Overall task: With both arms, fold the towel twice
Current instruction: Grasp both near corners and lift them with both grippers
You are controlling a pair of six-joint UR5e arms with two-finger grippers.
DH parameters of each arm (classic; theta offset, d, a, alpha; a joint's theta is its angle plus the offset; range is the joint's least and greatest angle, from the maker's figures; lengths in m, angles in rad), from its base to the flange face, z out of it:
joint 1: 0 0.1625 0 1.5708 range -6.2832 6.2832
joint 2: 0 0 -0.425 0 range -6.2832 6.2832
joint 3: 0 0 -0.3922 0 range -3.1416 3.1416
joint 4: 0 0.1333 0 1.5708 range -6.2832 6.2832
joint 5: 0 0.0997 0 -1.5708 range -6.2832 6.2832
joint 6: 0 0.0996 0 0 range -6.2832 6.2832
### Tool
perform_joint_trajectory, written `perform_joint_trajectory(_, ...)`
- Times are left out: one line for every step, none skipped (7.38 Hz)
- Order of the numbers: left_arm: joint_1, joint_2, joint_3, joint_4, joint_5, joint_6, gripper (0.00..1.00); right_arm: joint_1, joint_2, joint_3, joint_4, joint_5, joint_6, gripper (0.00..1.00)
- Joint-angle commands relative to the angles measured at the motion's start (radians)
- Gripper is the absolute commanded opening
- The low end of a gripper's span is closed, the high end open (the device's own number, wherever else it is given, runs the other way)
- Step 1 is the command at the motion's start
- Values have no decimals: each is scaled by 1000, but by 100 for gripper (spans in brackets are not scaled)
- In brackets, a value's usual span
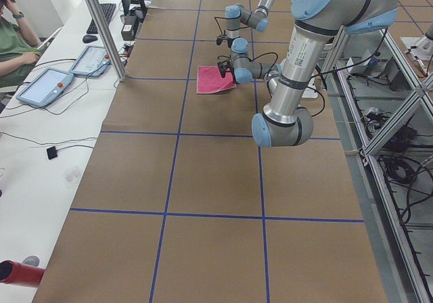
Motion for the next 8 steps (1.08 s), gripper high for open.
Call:
perform_joint_trajectory(-1, 0, 0, 0, 1, 0, 0, 0, 1, 0, 0, 0, 0, 0)
perform_joint_trajectory(-1, 0, 0, 0, 1, 0, 0, 0, 1, 2, 0, 0, 0, 0)
perform_joint_trajectory(-1, -1, -1, 0, -1, 0, 0, 0, 0, 5, 0, 2, -2, 0)
perform_joint_trajectory(-1, -1, -3, 0, -1, 0, 0, 3, 0, 11, 2, 3, -2, 0)
perform_joint_trajectory(-2, -1, -9, 0, -1, 0, 0, 4, -2, 26, 2, 5, -2, 0)
perform_joint_trajectory(-19, -13, -24, 0, -4, 0, 0, 15, -2, 49, 2, 8, -2, 0)
perform_joint_trajectory(-41, -35, -24, 2, -8, 0, 0, 37, -2, 52, 2, 15, -3, 0)
perform_joint_trajectory(-59, -43, -26, 23, -10, 0, 0, 69, -2, 52, 2, 28, -5, 0)
